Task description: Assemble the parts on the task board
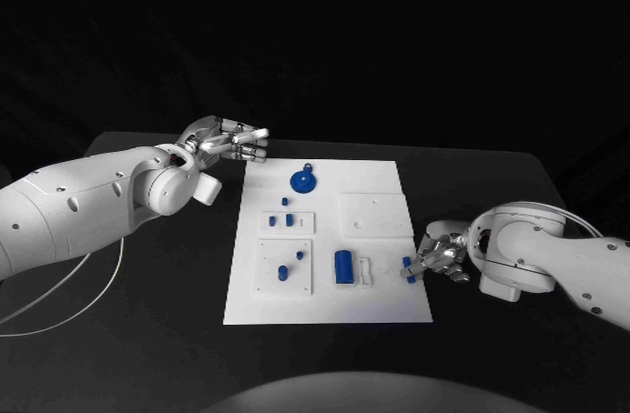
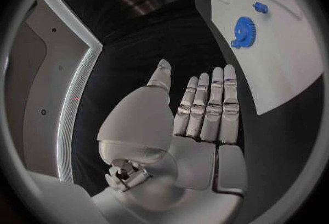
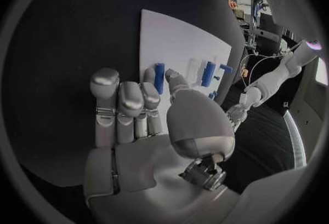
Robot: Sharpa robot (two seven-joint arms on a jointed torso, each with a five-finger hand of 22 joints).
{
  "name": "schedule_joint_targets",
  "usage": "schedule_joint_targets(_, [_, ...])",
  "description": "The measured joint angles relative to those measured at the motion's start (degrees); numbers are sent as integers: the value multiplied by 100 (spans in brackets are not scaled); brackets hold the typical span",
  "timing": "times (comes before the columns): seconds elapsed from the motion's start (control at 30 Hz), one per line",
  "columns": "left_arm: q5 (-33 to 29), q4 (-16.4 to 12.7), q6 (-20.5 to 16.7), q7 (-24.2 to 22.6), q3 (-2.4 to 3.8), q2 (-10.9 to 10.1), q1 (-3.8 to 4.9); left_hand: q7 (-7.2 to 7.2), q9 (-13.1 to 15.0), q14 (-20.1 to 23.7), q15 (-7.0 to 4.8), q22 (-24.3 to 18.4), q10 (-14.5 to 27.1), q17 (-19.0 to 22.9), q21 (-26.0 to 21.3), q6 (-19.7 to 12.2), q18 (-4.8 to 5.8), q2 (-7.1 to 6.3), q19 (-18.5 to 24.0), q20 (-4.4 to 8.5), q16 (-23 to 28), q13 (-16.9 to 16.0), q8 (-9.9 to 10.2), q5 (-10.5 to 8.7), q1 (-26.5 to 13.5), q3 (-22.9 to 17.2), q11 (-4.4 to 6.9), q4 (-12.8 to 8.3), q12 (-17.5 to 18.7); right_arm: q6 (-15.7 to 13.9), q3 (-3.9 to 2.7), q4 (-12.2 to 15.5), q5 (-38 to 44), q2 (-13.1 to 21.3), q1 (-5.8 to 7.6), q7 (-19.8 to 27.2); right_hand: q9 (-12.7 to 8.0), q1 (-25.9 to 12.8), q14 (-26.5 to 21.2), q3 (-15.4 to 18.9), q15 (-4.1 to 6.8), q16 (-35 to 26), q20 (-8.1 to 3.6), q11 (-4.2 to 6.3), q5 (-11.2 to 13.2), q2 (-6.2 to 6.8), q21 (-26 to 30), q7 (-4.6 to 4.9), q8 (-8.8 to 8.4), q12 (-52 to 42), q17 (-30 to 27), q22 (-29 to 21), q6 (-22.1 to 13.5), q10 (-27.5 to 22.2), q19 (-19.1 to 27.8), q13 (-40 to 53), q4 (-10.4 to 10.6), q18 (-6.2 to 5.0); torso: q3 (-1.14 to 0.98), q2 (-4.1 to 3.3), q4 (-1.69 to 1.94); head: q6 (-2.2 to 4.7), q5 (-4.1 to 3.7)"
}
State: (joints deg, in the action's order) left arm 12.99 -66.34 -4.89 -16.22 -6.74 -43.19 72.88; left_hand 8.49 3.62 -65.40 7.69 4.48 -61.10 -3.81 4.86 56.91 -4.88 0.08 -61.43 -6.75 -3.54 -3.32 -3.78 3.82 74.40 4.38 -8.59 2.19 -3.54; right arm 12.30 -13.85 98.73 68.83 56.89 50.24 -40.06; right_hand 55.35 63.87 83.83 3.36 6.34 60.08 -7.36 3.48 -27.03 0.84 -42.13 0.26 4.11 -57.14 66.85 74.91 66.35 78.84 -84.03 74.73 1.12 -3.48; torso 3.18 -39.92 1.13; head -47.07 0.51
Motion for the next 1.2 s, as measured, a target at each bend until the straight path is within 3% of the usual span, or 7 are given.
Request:
schedule_joint_targets(0.33, [0,-3,2,1,-1,-2,0,0,0,0,0,0,0,0,0,0,0,0,0,0,0,0,0,0,0,0,0,0,0,-101,2,-11,280,-115,-22,2,8,0,-1,17,-1,0,0,0,40,0,0,-22,-24,0,-1,0,32,0,0,0,47,0,1,-1,2,-10,14])
schedule_joint_targets(0.57, [1,-6,5,6,-1,-3,0,0,0,0,0,0,0,0,0,0,0,0,0,0,0,0,0,0,0,0,0,0,0,-176,68,3,469,-163,-10,5,-53,84,-2,-153,-2,0,0,0,102,-84,-23,-19,-11,0,-6,0,30,0,0,0,13,0,4,1,4,-19,15])
schedule_joint_targets(0.63, [1,-7,6,7,-1,-4,0,0,0,0,0,0,0,0,0,0,0,0,0,0,0,0,0,0,0,0,0,0,0,-186,84,7,516,-167,-6,8,-120,138,-2,-561,-3,0,-1,-2,421,21,-23,-19,-11,6,-6,0,31,-1,1,0,14,0,5,1,5,-24,18])
schedule_joint_targets(0.7, [1,-7,7,9,-1,-6,0,0,0,0,0,0,0,0,0,0,0,0,0,0,0,0,0,0,0,0,0,0,0,-191,96,18,559,-169,-4,13,-323,92,1,-2009,5,0,-26,10,1245,524,-23,-18,-11,28,-6,0,32,-12,16,0,112,0,7,1,5,-27,19])
schedule_joint_targets(0.73, [1,-8,7,11,-2,-7,0,0,0,0,0,0,0,0,0,0,0,0,0,0,0,0,0,0,0,0,0,0,0,-193,100,24,574,-171,-3,16,-360,17,-2,-2474,16,0,-34,9,1259,693,-23,-17,-11,28,-6,0,32,-12,7,0,80,0,7,1,5,-28,19])
schedule_joint_targets(0.83, [1,-9,8,14,-2,-8,0,0,0,0,0,0,0,0,0,0,0,0,0,0,0,0,0,0,0,0,0,0,0,-198,114,38,619,-178,0,25,-375,-132,-3,-3101,18,-19,-41,0,1040,856,-23,-16,-11,49,-12,0,33,-23,-1,0,-186,0,7,2,4,-29,22])
schedule_joint_targets(1.2, [1,-23,10,24,-3,-10,0,0,0,0,0,0,0,0,0,0,0,0,0,0,0,0,0,0,0,0,0,0,0,-216,151,54,685,-190,16,31,-522,-312,-3,-3057,17,-46,-41,-21,212,680,-23,-15,-11,106,-17,0,33,-84,-1,-24,-283,0,4,3,1,-23,28])
